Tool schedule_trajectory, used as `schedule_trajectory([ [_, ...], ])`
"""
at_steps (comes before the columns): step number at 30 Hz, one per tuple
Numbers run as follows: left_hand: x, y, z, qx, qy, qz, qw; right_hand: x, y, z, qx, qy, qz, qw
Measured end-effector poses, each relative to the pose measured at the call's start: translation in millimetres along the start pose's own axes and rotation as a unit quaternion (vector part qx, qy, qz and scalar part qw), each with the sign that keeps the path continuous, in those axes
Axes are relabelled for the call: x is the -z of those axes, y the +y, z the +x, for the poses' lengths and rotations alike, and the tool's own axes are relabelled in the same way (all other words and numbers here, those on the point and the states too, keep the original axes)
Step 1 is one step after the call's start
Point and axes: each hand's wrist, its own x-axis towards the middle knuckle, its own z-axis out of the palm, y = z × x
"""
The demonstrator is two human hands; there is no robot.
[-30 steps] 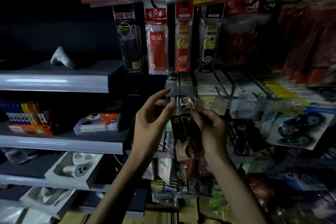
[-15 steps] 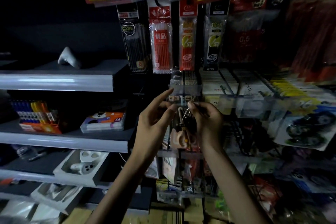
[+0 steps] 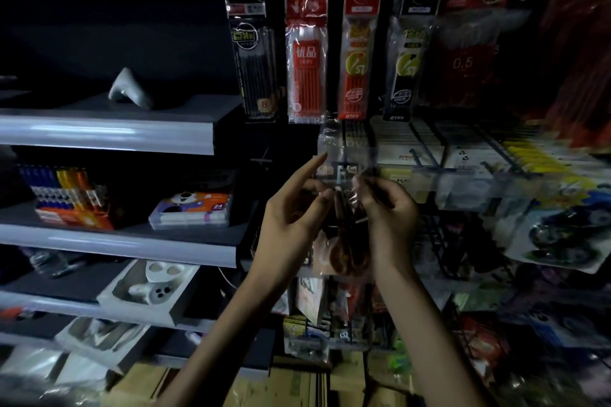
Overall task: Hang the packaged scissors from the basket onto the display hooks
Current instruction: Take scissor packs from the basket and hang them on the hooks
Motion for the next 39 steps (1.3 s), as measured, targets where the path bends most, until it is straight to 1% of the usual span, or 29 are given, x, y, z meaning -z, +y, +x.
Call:
schedule_trajectory([
  [3, -1, 1, 0, 0.002, -0.005, -0.002, 1.0, -2, -4, 1, 0.021, 0.006, -0.011, 1.0],
  [12, -1, -3, -2, 0.003, -0.008, -0.004, 1.0, -11, 0, 4, -0.001, 0.02, -0.031, 0.999],
  [24, 4, -5, -3, -0.005, -0.004, -0.003, 1.0, -15, -2, -3, 0.016, 0.052, -0.024, 0.998],
  [30, 5, -9, 4, -0.014, -0.001, 0.001, 1.0, -11, 5, 4, 0.003, 0.053, -0.031, 0.998],
  [34, 2, -10, 4, -0.024, 0.001, -0.001, 1.0, -13, 6, 7, 0.022, 0.056, -0.049, 0.997],
  [39, 0, -15, 3, -0.026, 0.005, 0.002, 1.0, -13, 13, 10, 0.018, 0.056, -0.057, 0.997],
])
